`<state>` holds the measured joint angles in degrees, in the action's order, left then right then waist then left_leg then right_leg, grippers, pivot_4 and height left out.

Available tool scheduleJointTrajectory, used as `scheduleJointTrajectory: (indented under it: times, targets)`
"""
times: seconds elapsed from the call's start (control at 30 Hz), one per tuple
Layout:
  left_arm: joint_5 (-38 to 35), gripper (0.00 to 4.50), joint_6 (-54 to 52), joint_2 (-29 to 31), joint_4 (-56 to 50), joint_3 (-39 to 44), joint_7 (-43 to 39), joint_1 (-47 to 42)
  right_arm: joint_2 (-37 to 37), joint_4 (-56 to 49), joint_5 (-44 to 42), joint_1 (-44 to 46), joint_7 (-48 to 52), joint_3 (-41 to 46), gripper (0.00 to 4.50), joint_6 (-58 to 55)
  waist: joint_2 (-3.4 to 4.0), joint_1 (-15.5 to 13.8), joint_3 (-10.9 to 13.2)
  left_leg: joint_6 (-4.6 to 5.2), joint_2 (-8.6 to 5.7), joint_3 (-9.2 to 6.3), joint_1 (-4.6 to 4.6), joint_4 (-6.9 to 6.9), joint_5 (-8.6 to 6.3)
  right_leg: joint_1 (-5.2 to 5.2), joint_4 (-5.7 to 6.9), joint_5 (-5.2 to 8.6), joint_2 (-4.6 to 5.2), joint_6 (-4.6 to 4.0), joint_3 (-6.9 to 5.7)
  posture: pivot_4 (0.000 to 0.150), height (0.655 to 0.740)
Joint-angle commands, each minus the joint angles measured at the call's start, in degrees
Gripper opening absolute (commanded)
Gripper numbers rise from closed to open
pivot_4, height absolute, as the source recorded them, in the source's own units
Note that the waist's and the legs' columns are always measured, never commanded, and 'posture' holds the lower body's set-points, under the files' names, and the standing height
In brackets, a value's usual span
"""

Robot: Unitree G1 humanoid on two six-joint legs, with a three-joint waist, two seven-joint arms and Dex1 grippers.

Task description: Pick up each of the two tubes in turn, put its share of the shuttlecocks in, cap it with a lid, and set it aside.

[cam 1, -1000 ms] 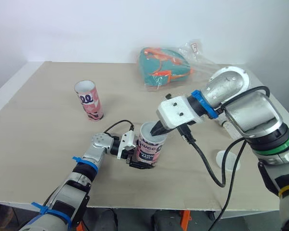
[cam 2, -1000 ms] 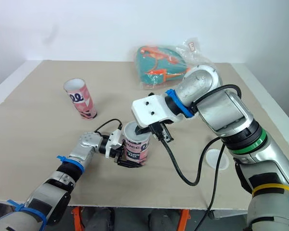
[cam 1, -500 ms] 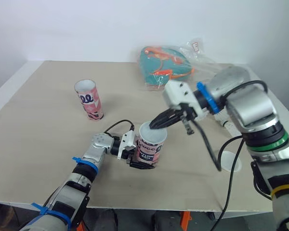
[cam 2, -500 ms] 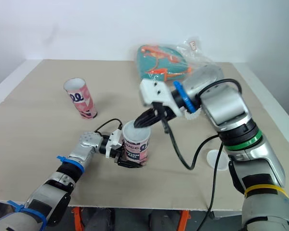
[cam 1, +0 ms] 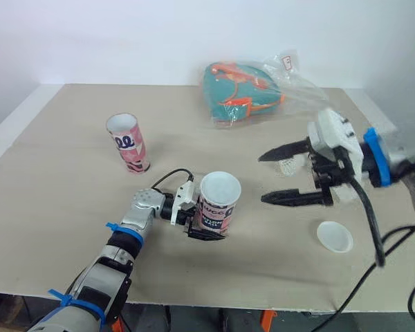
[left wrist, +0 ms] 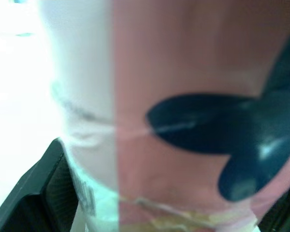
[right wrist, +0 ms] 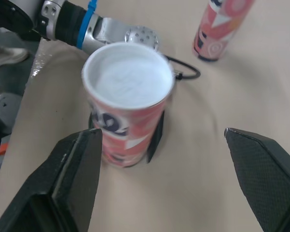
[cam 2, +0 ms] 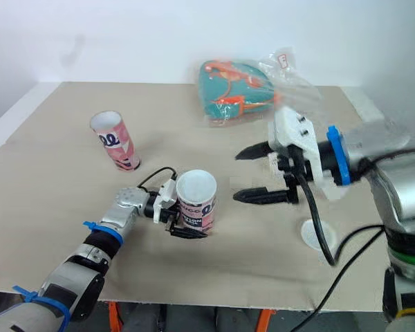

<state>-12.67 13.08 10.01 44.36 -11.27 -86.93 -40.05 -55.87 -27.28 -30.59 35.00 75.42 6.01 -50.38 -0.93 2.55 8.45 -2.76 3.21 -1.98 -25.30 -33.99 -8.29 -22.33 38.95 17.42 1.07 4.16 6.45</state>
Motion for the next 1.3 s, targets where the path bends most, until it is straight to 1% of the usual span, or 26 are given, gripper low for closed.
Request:
scheduleJointTrajectory:
  times: [0.03,0.13,0.27,0.4,0.43,0.53,0.63,0.73,0.8,0.93,1.03,1.3]
  targets:
    - [-0.43,4.45,-0.39,0.58,0.36,1.12,0.15,0.03,0.26,-6.83,-5.05,-4.87,-5.5,7.15,4.45,-3.58,0.0,0.01,0.07,0.0,-0.01,0.0,-0.01,0.0,0.0,0.01,0.0,0.0,0.0,0.01,0.0,0.15,0.74]
    - [0.22,4.45,-1.73,2.47,-0.63,0.81,-0.8,-0.3,2.01,-9.83,-8.01,-10.05,-10.16,10.51,4.45,-5.74,-0.14,0.1,0.2,0.0,-0.01,-0.01,0.0,-0.03,0.0,0.02,0.01,-0.03,-0.01,0.02,0.0,0.15,0.74]
    - [0.61,4.45,-1.85,7.31,-2.0,1.78,-1.58,0.37,4.86,-11.57,-8.69,-17.28,-15.91,11.59,4.45,-5.34,-0.45,0.33,0.44,0.0,0.03,-0.05,0.03,-0.02,0.0,0.03,0.02,-0.04,-0.06,-0.02,0.0,0.15,0.74]
    - [0.01,4.45,-1.0,10.94,-1.69,4.49,1.18,0.06,6.05,-11.01,-9.57,-19.28,-18.84,11.55,4.45,-4.19,-0.49,0.33,0.62,0.01,0.03,-0.05,0.02,0.0,0.0,0.02,0.01,-0.03,-0.05,-0.02,0.0,0.15,0.74]
    - [-0.83,4.45,-1.79,12.39,-3.23,5.71,1.67,0.36,6.32,-10.8,-9.26,-19.81,-19.61,11.04,4.45,-3.61,-0.5,0.31,0.68,0.01,0.03,-0.05,0.01,0.0,0.0,0.01,0.01,-0.03,-0.05,-0.02,0.0,0.15,0.74]
    - [-5.82,4.45,-9.43,15.26,-13.21,8.68,2.24,3.12,7.11,-10.37,-8.12,-21.44,-21.61,9.02,4.45,-1.45,-0.75,0.23,0.86,0.01,0.08,-0.05,-0.02,0.04,0.0,0.0,0.01,0.0,-0.06,-0.04,-0.01,0.15,0.74]
    - [-11.13,4.45,-19.28,19.17,-27.16,9.78,1.74,8.11,7.58,-9.49,-6.16,-23.13,-22.75,6.36,4.45,1.54,-0.79,0.17,0.93,-0.08,0.09,-0.06,-0.12,0.03,-0.07,-0.01,0.0,0.08,-0.03,-0.02,-0.05,0.15,0.74]
    - [-19.54,4.45,-34.81,24.53,-41.65,11.61,3.57,12.66,8.84,-7.28,-4.4,-23.45,-23.57,3.21,4.45,4.2,-0.77,0.19,1.05,-0.2,0.13,-0.08,-0.13,0.03,-0.16,0.0,0.0,0.14,-0.03,-0.08,-0.06,0.15,0.74]
    - [-23.87,4.45,-41.23,26.7,-48.02,13.33,6.19,13.84,9.62,-6.38,-3.8,-23.12,-24.0,1.36,4.45,5.49,-0.74,0.16,1.32,-0.2,0.15,-0.09,-0.13,0.02,-0.17,-0.01,0.01,0.18,-0.05,-0.04,-0.08,0.15,0.74]
    - [-30.99,4.45,-50.13,30.63,-57.14,16.89,10.5,13.41,12.26,-4.65,-2.94,-21.18,-24.67,-2.81,4.45,7.61,-0.75,0.17,1.61,-0.2,0.18,-0.15,-0.12,-0.06,-0.16,0.02,0.03,0.16,-0.08,-0.05,-0.14,0.15,0.74]
    - [-32.18,4.45,-51.6,33.2,-60.39,18.3,12.22,13.32,14.17,-2.59,-1.54,-19.24,-24.69,-6.39,4.45,9.28,-0.77,0.19,1.71,-0.2,0.18,-0.14,-0.12,-0.13,-0.16,0.02,0.04,0.14,-0.08,-0.05,-0.13,0.15,0.74]
    - [-29.83,4.45,-49.44,37.07,-61.59,17.77,12.92,15.79,18.22,1.96,1.58,-14.87,-24.14,-12.78,4.45,12.67,-0.78,0.18,1.88,-0.2,0.2,-0.14,-0.12,-0.12,-0.16,0.0,0.03,0.14,-0.11,-0.09,-0.13,0.15,0.74]
